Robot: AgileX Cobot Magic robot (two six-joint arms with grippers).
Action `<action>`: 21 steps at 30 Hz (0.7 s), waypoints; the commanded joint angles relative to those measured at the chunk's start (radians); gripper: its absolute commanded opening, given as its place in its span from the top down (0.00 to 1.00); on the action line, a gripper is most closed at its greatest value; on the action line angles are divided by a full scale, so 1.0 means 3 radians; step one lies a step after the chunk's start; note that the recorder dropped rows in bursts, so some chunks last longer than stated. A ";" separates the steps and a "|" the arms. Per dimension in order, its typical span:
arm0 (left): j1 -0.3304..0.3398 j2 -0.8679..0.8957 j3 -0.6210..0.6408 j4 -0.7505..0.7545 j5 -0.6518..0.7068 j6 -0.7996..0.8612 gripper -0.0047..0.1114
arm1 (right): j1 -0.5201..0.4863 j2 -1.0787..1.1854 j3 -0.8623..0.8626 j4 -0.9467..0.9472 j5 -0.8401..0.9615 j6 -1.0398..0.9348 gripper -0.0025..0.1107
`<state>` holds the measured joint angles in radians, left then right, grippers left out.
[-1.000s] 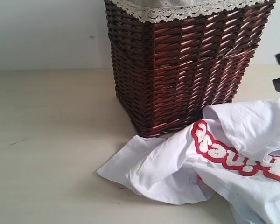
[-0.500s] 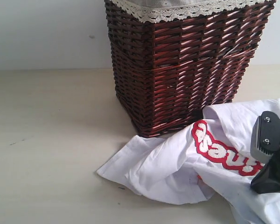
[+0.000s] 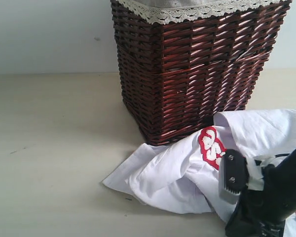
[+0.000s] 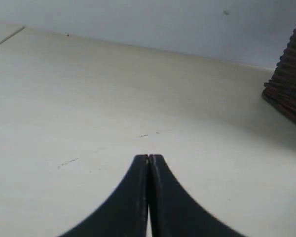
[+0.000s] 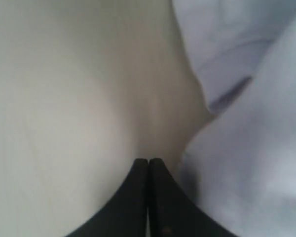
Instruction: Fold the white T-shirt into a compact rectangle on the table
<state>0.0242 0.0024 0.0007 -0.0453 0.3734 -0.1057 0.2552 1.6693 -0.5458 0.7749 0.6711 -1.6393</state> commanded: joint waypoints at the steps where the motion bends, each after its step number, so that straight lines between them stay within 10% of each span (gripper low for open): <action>1: -0.0015 -0.0008 -0.0002 -0.0018 -0.0016 -0.0006 0.96 | 0.0392 0.0078 -0.0021 0.0038 -0.0053 0.0102 0.98; 10: -0.0015 -0.0008 -0.0002 -0.0018 -0.0016 -0.0006 0.96 | 0.0615 -0.0832 -0.0193 -0.0020 -0.0600 0.0337 0.98; 21: -0.0015 -0.0008 -0.0002 -0.0018 -0.0016 -0.0006 0.96 | -0.0158 -0.0420 -0.0185 -0.1684 -0.0720 0.1636 0.98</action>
<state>0.0242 0.0024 0.0007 -0.0453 0.3734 -0.1057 0.2340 1.4743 -0.6036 0.3353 0.4305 -1.1886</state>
